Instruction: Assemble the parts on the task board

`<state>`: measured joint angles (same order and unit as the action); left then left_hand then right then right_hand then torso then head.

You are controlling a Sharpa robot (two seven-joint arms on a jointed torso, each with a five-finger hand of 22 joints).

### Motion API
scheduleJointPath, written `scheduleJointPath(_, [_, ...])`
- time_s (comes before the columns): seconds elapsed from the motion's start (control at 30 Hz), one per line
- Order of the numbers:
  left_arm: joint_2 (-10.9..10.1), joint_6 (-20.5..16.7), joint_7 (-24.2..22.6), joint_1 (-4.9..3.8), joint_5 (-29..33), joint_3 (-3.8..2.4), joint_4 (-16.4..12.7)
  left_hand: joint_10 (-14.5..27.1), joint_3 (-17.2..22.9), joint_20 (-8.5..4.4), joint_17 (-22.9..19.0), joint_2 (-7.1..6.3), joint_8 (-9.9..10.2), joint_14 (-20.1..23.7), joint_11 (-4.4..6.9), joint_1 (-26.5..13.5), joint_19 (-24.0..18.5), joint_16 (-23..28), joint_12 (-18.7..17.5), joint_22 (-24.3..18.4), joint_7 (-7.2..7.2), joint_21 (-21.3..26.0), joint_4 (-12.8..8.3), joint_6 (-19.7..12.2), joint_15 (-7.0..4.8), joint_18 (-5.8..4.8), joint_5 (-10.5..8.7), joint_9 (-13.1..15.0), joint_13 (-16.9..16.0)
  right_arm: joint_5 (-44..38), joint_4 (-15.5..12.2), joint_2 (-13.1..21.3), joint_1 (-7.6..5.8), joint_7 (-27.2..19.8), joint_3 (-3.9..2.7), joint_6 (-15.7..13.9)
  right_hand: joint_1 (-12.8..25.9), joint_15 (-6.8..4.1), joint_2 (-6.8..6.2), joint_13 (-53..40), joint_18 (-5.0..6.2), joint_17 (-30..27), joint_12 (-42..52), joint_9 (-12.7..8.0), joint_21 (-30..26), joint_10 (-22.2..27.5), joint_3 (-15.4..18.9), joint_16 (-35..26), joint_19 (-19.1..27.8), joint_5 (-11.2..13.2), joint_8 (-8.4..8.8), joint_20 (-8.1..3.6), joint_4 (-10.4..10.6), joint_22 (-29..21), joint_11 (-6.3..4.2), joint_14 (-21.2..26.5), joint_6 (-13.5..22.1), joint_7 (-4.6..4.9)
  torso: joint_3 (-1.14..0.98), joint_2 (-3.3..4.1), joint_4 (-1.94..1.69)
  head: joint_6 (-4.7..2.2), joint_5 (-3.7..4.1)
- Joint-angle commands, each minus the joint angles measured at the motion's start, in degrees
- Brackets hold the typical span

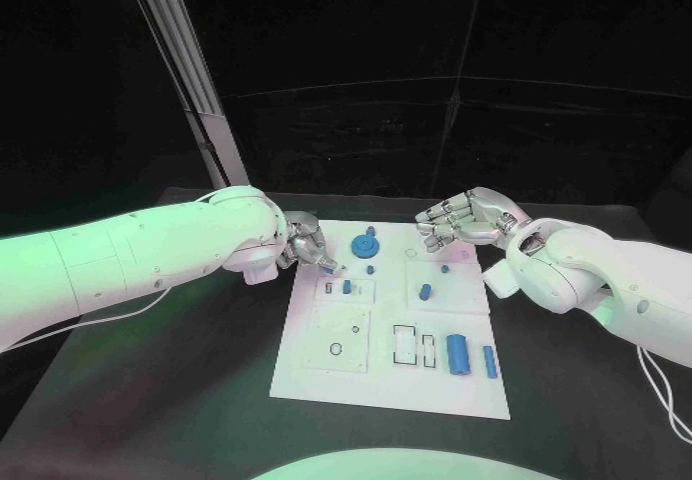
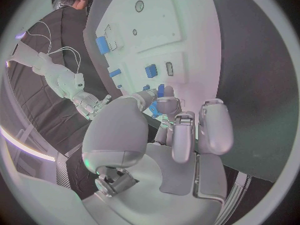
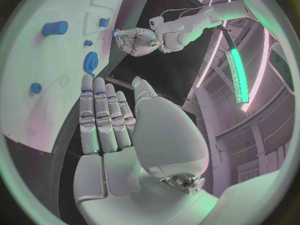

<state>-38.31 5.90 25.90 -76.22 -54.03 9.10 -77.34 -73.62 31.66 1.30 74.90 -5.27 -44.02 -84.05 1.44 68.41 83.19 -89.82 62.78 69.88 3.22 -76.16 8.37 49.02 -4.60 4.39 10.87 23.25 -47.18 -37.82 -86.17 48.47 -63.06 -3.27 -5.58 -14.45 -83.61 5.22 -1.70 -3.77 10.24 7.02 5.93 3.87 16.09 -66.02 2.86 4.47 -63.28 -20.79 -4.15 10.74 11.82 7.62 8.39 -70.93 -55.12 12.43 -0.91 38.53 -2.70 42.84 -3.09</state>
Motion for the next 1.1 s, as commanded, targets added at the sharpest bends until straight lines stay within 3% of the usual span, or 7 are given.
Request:
scheduleJointPath(0.03, [-0.1,-2.6,0.8,0.18,-2.0,0.06,-0.8,-0.4,8.7,0.08,15.1,0.07,-0.2,-5.9,0.09,-0.3,0.4,-0.2,0.4,0.1,-0.37,-0.4,-8.3,0.1,-0.27,-0.15,0.13,0.0,-0.1,0.1,0.0,-0.1,-0.09,-0.8,-0.02,0.5,0.5,0.1,-0.1,0.0,0.16,-0.1,0.2,0.0,-0.2,0.5,0.2,-0.1,-0.2,-0.2,0.11,0.3,-0.2,-0.1,0.04,0.3,0.3,-0.08,0.03,-0.07,-0.06,0.08,0.04])
scheduleJointPath(0.63, [0.2,2.6,3.9,0.89,-3.7,0.46,-0.9,-0.3,8.8,0.07,15.1,-0.01,-0.3,-5.9,0.11,-0.4,0.4,-0.2,0.3,0.1,-0.39,-0.4,-8.4,0.1,-0.28,-0.16,0.2,0.1,0.1,-0.1,0.1,-0.3,-0.09,-0.8,-0.01,0.7,0.6,0.12,-0.07,0.0,0.15,-0.1,0.3,0.0,-0.3,0.6,0.2,-0.1,-0.2,-0.2,0.1,0.33,-0.1,-0.1,0.06,0.4,0.3,-0.06,0.01,0.02,-0.03,0.46,-0.09])
scheduleJointPath(1.1, [0.3,2.8,3.6,1.51,-3.7,0.54,-1.1,-0.4,9.0,0.06,15.1,-0.13,-0.3,-5.9,0.13,-0.5,0.5,-0.2,0.2,0.1,-0.41,-0.4,-8.5,0.2,-0.29,-0.17,0.33,0.1,0.2,-0.1,0.1,-0.3,-0.09,-0.8,-0.01,0.7,0.6,0.12,-0.07,0.0,0.15,-0.1,0.3,0.0,-0.3,0.6,0.2,-0.1,-0.2,-0.2,0.1,0.33,-0.1,-0.1,0.06,0.4,0.3,-0.06,-0.08,-0.03,-0.01,0.66,-0.15])
